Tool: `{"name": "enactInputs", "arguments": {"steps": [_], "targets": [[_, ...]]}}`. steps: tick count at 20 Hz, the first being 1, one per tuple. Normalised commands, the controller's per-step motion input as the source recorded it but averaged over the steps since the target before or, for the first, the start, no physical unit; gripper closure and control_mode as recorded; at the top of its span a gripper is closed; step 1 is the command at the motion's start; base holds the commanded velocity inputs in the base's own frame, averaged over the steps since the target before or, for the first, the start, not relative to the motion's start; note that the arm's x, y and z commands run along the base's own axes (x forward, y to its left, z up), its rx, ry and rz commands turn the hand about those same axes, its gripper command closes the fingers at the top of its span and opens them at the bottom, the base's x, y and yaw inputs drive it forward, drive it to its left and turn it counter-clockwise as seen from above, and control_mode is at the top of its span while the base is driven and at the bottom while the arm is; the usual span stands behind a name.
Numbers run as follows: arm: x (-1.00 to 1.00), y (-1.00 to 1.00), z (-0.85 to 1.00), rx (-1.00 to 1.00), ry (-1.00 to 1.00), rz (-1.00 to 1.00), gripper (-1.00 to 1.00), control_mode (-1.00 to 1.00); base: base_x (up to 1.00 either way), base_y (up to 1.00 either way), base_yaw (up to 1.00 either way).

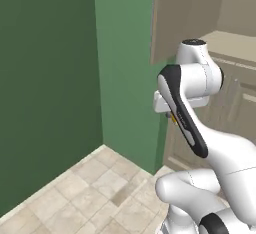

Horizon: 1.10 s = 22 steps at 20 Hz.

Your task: Pick up the sponge and sponge from the sink, and place them back in the cabinet, and close the cabinet doors.

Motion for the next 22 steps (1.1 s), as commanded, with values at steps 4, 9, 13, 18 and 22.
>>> {"name": "enactInputs", "arguments": {"steps": [4,9,13,18,22], "targets": [[0.00,0.00,0.00,0.00,0.00,0.00,1.00,1.00,0.10,0.06,-0.54],[0.00,0.00,0.00,0.00,0.00,0.00,1.00,1.00,0.11,0.10,-0.53],[0.00,0.00,0.00,0.00,0.00,0.00,1.00,1.00,0.18,0.19,-0.50],[0.00,0.00,0.00,0.00,0.00,0.00,1.00,1.00,0.23,0.25,-0.50],[0.00,0.00,0.00,0.00,0.00,0.00,1.00,1.00,0.32,0.36,-0.47]]}}
